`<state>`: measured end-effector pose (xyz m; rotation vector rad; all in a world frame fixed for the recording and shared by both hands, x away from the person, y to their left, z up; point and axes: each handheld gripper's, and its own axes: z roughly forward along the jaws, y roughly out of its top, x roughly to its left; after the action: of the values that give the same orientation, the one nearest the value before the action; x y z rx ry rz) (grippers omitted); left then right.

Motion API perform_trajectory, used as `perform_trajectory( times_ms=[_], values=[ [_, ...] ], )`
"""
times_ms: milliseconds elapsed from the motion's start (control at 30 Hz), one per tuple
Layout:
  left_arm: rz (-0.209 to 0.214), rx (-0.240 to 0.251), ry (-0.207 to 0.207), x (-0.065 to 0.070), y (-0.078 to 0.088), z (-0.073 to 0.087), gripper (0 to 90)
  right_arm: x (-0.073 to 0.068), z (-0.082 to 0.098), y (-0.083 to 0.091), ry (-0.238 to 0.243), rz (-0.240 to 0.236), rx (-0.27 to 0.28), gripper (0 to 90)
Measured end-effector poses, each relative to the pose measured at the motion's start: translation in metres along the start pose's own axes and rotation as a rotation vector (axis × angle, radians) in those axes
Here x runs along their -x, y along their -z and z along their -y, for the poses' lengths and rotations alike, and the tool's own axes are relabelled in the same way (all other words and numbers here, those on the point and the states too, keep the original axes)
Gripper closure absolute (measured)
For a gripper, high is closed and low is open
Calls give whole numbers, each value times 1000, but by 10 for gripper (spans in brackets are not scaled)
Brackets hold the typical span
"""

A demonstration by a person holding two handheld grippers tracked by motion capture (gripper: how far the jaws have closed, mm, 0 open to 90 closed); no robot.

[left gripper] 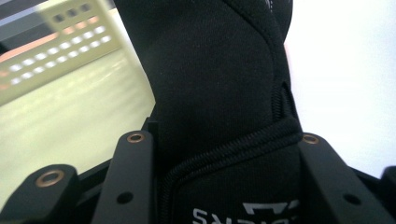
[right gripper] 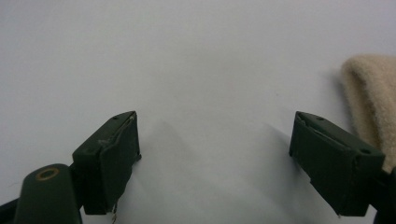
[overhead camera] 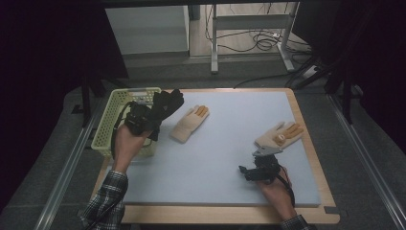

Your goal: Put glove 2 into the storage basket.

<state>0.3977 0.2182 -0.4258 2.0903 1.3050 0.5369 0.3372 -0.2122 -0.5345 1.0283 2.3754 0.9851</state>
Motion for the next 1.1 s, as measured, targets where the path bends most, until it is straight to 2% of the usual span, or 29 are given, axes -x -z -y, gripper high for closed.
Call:
perform_trajectory(
  times_ms=[100, 133, 167, 300, 600, 667, 800, 933, 1100],
  values=[
    [-21, -9, 19, -14, 1, 5, 586, 0, 0, 0, 0, 0, 0, 157],
    [-40, -15, 38, -26, 2, 9, 584, 0, 0, 0, -1, 0, 2, 157],
    [-40, -15, 38, -26, 2, 9, 584, 0, 0, 0, -1, 0, 2, 157],
    [-53, -18, 81, -49, 5, 20, 583, 0, 0, 0, -1, 0, 2, 157],
    [-117, -52, 182, -94, 3, 42, 580, 0, 0, 0, -2, -1, 2, 157],
    [-124, -65, 206, -102, 0, 46, 579, 0, 0, 0, -2, -1, 2, 157],
    [-132, -101, 214, -112, -9, 50, 575, 0, 0, 0, -2, -1, 2, 157],
    [-135, -128, 241, -119, -20, 52, 573, 0, 0, 0, -2, -1, 2, 157],
    [-148, -195, 254, -126, -34, 52, 566, 0, 0, 0, -3, -1, 2, 157]
  ],
)
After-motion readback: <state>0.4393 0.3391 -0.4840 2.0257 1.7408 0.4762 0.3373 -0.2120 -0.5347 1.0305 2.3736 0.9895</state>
